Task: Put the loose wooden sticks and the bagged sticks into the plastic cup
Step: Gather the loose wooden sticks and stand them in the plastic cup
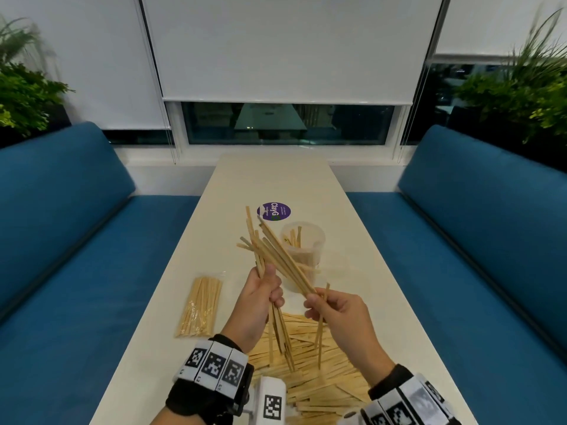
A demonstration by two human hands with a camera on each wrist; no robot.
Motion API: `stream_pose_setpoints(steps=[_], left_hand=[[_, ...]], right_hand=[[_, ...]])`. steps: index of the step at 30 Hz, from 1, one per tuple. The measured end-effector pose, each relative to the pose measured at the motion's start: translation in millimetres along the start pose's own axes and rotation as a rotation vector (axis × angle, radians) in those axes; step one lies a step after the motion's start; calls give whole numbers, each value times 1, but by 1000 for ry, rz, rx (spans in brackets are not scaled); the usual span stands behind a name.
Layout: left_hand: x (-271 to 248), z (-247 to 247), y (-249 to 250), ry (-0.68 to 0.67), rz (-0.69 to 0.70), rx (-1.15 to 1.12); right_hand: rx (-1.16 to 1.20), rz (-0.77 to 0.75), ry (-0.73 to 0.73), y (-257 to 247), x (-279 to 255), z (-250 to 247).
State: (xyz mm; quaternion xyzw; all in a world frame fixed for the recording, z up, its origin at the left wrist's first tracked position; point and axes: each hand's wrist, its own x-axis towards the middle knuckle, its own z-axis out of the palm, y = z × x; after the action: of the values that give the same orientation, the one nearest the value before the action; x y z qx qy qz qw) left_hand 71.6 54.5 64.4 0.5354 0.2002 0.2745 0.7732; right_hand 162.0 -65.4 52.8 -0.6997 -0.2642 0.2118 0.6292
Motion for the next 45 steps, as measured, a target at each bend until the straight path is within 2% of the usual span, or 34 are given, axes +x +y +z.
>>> stream_pose_setpoints(steps=[3, 6, 8, 11, 15, 19, 23, 28, 34, 40, 45], left_hand=[[0, 5, -4, -10, 13, 95], [2, 7, -8, 75, 21, 263], [3, 9, -14, 152, 27, 290], [2, 12, -19, 255, -37, 318], [-3, 13, -17, 276, -102, 274], [-2, 9, -14, 229, -108, 155], [-2, 4, -18, 190, -98, 196], [-11, 8, -20, 18, -100, 193], [-18, 16, -24, -235, -60, 357], [-21, 17, -20, -237, -91, 389], [-25, 22, -20, -282, -50, 407]], right_hand=[[-67, 10, -26, 5, -4, 10], [-118, -2, -59, 7, -9, 16], [-172, -36, -100, 6, -13, 18], [-253, -78, -175, 5, -18, 23], [-259, -114, -255, 3, -22, 19], [-186, -77, -270, 6, -23, 12], [-90, -11, -142, 2, -16, 2], [64, -94, -19, -22, -3, -9], [244, -155, 7, -47, 7, -2], [241, -181, 49, -45, 1, 8], [100, -216, 64, -42, 1, 9]])
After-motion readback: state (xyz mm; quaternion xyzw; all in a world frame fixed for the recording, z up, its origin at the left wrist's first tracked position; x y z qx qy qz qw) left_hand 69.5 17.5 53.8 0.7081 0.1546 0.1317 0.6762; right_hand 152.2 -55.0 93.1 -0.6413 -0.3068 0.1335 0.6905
